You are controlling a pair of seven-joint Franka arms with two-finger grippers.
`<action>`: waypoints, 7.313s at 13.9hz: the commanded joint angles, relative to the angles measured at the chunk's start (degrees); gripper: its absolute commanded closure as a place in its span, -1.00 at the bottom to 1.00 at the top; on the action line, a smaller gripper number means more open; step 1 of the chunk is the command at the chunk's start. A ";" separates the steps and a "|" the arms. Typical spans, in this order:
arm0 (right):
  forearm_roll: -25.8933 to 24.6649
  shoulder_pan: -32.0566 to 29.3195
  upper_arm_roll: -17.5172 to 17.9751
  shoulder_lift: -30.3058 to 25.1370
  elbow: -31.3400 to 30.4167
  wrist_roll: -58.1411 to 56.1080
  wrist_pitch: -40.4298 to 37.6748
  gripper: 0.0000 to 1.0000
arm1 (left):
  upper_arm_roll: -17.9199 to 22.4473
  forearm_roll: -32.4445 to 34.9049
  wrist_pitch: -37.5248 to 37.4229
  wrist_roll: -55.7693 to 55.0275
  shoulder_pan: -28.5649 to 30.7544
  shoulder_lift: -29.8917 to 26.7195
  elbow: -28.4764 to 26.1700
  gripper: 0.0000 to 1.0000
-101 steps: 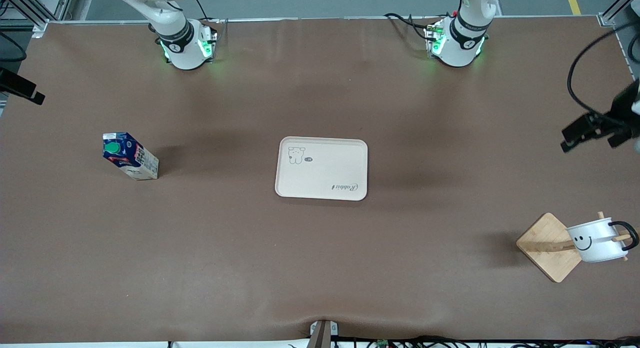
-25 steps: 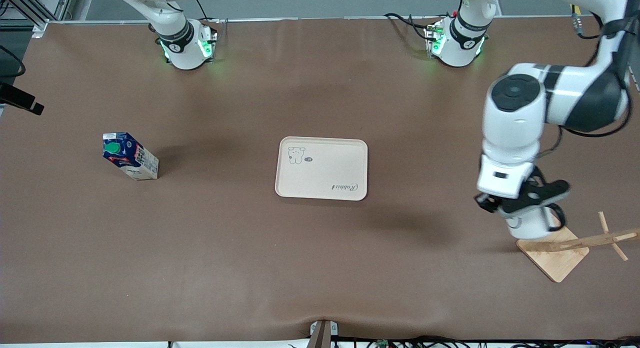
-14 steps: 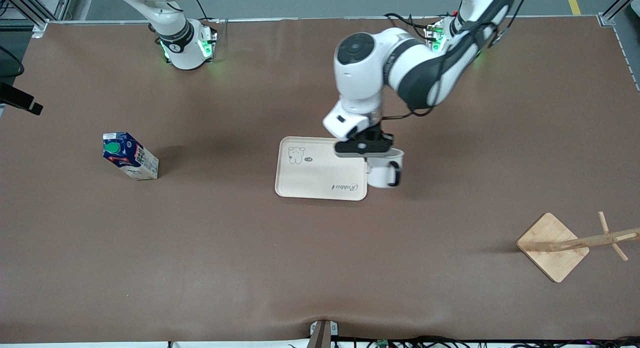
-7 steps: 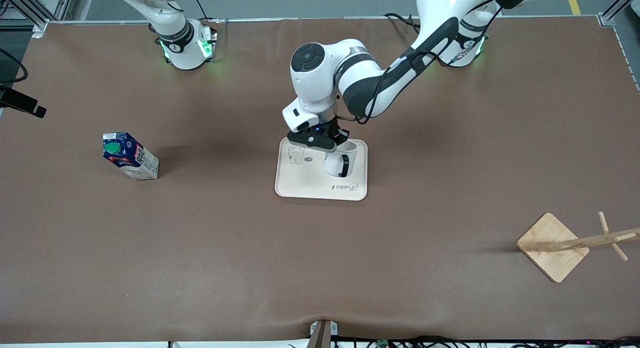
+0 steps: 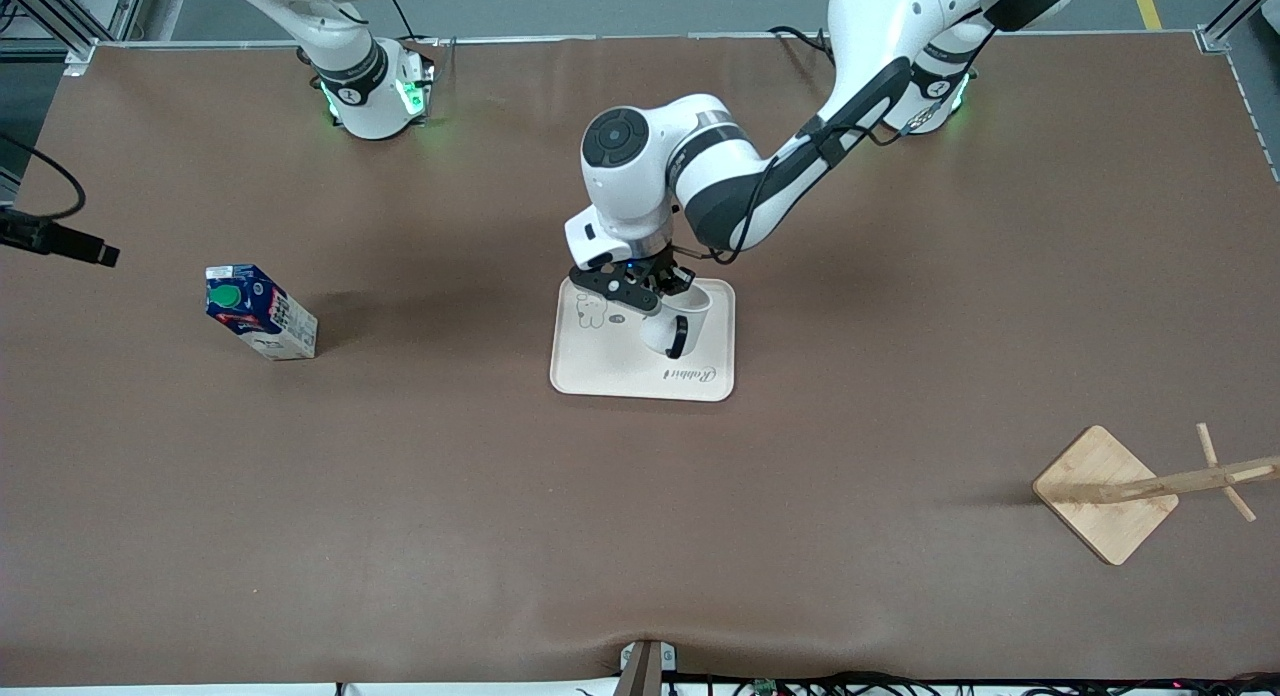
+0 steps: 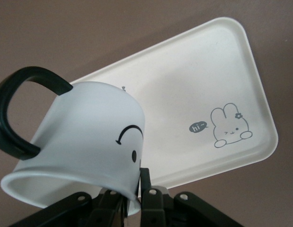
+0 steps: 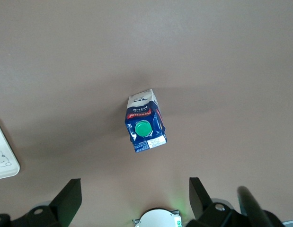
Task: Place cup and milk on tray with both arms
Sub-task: 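Carry the mug over the white tray with the left gripper, then lower the mug onto the tray while the right gripper grasps the milk, then release the mug and raise the left gripper while the right lifts milk, then carry the milk carton over the tray with the right gripper, then lower the milk carton onto the tray beside the mug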
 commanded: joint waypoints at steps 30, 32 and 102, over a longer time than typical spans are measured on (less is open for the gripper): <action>-0.07 -0.95 0.87 -3.52 -35.83 -8.87 27.51 -1.00 | 7.26 -9.98 -7.80 12.91 -3.34 7.10 5.52 1.00; 0.01 -0.87 0.95 -3.96 -38.11 -8.78 29.43 -1.00 | 9.19 -9.80 -6.14 13.17 -4.66 7.11 5.43 1.00; 22.34 42.47 0.95 23.99 -0.85 27.78 21.71 -1.00 | 33.55 -23.51 -19.93 32.33 15.90 -43.52 -6.17 -1.00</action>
